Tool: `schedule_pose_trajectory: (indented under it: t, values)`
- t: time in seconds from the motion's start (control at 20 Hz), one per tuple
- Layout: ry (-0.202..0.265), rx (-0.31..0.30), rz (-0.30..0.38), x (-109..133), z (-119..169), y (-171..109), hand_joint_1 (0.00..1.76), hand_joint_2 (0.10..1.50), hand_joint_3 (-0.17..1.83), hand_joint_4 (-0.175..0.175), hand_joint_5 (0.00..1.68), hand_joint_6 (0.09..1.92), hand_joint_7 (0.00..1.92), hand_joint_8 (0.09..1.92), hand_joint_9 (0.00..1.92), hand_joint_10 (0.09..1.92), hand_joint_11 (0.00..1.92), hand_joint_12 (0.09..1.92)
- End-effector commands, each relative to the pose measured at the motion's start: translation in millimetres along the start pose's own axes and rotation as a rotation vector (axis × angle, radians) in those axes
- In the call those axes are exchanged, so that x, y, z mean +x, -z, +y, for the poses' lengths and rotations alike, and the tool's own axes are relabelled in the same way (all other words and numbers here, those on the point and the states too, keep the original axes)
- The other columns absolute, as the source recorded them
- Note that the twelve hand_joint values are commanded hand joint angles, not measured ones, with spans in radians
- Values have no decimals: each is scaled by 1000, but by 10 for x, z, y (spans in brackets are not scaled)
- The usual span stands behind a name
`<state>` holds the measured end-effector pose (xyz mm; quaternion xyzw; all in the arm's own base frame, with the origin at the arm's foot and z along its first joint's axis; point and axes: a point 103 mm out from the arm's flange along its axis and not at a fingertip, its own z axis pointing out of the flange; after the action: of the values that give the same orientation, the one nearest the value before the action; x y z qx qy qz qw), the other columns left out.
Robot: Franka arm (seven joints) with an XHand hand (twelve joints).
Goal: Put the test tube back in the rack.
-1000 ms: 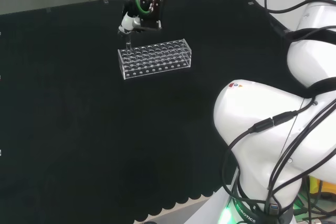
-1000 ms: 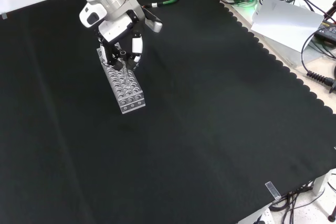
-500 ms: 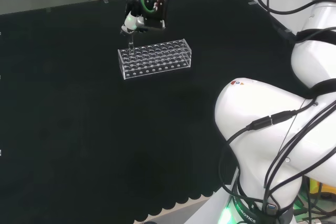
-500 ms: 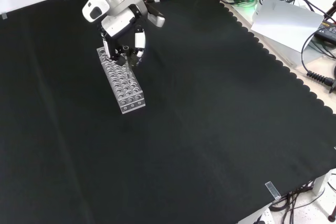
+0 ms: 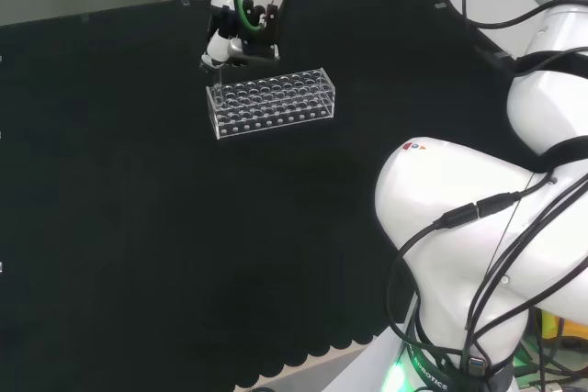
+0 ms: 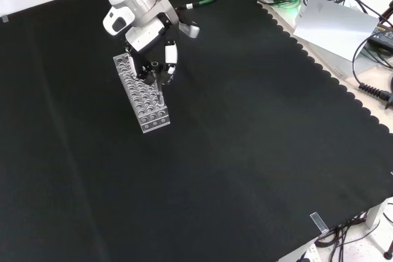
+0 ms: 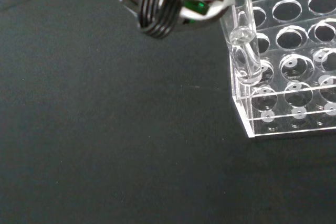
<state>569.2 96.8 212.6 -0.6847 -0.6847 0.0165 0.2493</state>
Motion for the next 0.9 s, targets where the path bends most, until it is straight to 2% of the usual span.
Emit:
schedule_pose_trajectory:
  t: [0.05,0.5,0.9]
  values:
    - [1,0,-13,-17,37,-2,1212,698,608,-175,1247,685,1649,578,1559,558,1253,859]
    - [-10,17,-32,-130,68,-12,1212,698,609,-175,1248,685,1650,577,1558,557,1252,859]
    - [-20,39,-27,-202,118,-148,1213,697,609,-175,1248,684,1650,576,1559,557,1251,859]
